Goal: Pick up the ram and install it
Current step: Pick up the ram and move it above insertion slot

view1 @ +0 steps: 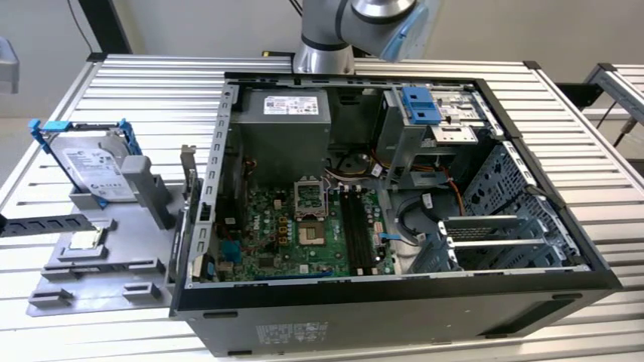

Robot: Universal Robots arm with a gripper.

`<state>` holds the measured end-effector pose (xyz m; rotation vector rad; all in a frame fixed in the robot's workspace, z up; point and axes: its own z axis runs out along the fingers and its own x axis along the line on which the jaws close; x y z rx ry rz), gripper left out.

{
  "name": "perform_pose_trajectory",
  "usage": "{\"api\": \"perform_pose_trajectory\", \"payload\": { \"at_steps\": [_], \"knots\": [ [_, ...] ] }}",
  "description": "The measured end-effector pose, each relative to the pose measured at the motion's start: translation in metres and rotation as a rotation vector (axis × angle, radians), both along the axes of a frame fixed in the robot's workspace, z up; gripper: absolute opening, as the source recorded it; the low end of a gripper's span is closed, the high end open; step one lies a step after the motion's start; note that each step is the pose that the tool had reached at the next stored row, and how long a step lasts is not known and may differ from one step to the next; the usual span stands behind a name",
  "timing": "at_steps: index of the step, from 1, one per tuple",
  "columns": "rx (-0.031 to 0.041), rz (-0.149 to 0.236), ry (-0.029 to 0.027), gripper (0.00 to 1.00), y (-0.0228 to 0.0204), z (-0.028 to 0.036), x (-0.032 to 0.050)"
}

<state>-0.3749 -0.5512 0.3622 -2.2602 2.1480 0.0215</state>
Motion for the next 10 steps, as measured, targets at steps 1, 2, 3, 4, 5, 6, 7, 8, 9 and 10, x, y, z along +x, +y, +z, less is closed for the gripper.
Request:
{"api": "perform_pose_trajectory", "payload": {
  "at_steps": [1, 2, 3, 4, 5, 6, 7, 8, 9, 10],
  "knots": [
    [-0.0004, 0.0, 0.0, 0.0, 0.0, 0.0011, -0.0001],
    [-0.0009, 0.0, -0.0001, 0.0, 0.0, 0.0021, -0.0001],
    [-0.0013, 0.0, -0.0002, 0.0, 0.0, 0.0031, -0.0002],
    [-0.0017, 0.0, -0.0003, 0.0, 0.0, 0.004, -0.0003],
    [-0.0021, 0.0, -0.0005, 0.0, 0.0, 0.0049, -0.0004],
    [-0.0026, 0.0, -0.0004, 0.0, 0.0, 0.0061, -0.0004],
    [-0.0029, 0.0, -0.0004, 0.0, 0.0, 0.0074, -0.0004],
    [-0.003, 0.0, -0.0006, 0.0, 0.0, 0.0088, -0.0005],
    [-0.0031, 0.0, -0.0008, 0.0, 0.0, 0.0101, -0.0006],
    [-0.0031, 0.0, -0.0011, 0.0, 0.0, 0.0114, -0.0007]
  ]
}}
